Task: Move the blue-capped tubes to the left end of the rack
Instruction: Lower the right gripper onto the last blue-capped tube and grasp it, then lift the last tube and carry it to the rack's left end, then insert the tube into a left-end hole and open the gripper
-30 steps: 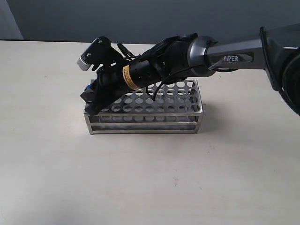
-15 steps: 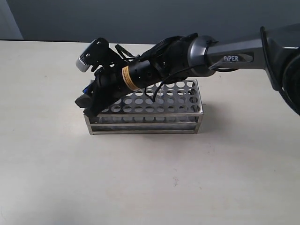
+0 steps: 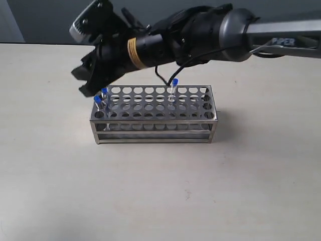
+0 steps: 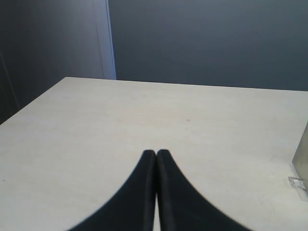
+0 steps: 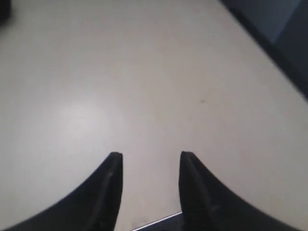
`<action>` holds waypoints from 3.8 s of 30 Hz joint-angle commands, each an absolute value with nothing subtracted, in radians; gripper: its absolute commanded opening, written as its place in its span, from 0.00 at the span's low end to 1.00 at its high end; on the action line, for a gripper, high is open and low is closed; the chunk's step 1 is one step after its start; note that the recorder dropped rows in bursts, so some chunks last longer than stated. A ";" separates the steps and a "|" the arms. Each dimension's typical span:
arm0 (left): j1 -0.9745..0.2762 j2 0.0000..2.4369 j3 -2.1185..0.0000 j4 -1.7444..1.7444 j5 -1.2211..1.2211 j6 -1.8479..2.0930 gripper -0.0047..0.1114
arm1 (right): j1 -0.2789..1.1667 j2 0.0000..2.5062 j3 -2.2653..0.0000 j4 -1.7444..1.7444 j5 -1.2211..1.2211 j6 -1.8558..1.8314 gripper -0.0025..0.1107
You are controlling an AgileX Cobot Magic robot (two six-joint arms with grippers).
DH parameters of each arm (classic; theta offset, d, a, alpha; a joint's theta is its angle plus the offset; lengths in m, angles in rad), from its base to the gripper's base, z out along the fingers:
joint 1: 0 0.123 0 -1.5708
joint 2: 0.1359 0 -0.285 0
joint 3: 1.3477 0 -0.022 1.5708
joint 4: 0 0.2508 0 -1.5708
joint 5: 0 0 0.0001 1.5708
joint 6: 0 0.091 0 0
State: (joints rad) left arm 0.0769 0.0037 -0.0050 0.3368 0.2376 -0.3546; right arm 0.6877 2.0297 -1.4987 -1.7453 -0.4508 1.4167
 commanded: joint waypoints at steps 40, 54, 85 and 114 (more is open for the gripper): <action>0.068 0.000 -0.002 0.334 0.240 -0.356 0.04 | 0.339 1.955 -1.182 -1.744 -0.486 1.565 0.02; 0.068 0.000 -0.002 0.334 0.240 -0.356 0.04 | 0.474 1.782 -1.182 -1.744 -0.544 1.488 0.02; 0.068 0.000 -0.002 0.334 0.240 -0.356 0.04 | 0.688 2.000 -1.302 -1.725 -0.487 1.457 0.02; 0.068 0.000 -0.002 0.334 0.240 -0.356 0.04 | 0.686 1.811 -1.292 -1.744 -0.238 1.485 0.45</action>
State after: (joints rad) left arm 0.0769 0.0037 -0.0050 0.3368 0.2376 -0.3546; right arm 0.6909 1.9159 -1.3006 -1.7443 -0.3656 1.4776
